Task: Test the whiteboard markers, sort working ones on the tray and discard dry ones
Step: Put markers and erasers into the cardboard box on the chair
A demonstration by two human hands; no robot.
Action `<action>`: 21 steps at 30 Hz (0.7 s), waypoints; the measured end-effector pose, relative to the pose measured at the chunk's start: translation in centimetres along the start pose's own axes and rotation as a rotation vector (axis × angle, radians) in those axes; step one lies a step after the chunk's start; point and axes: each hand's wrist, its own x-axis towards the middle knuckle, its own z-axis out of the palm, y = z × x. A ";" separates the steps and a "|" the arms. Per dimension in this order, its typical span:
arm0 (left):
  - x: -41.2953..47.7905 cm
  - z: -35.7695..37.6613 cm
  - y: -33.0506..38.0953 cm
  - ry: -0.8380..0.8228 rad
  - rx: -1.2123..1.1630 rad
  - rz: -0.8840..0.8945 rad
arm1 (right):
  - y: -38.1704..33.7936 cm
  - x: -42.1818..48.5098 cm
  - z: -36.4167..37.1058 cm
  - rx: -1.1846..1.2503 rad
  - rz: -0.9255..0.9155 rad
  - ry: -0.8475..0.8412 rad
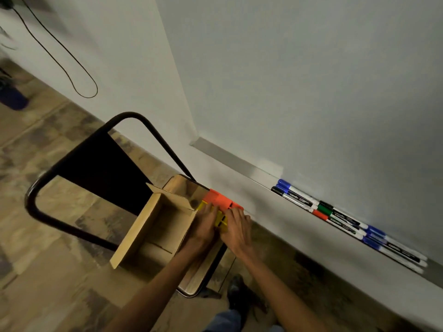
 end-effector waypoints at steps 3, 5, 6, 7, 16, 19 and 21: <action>0.1 -0.1 -0.4 -0.019 0.003 0.045 | -0.3 -0.1 0.2 0.016 0.020 0.059; 0.2 0.2 -0.9 -0.050 0.030 0.047 | -0.4 -0.1 0.3 0.035 0.018 0.083; 0.2 0.1 -1.1 -0.067 0.047 0.045 | -0.5 -0.2 0.3 0.039 0.016 0.081; 0.2 0.1 -1.2 -0.077 0.070 0.040 | -0.7 -0.1 0.2 0.040 0.014 0.081; 0.1 -3.1 1.5 -0.155 0.234 0.101 | 0.3 -0.9 -1.6 0.092 -0.031 0.176; 0.8 -4.4 3.2 -0.174 0.248 0.147 | 1.3 -0.9 -4.1 0.103 -0.072 0.224; 2.0 -5.4 4.5 -0.158 0.278 0.172 | 2.2 -0.4 -6.0 0.102 -0.088 0.271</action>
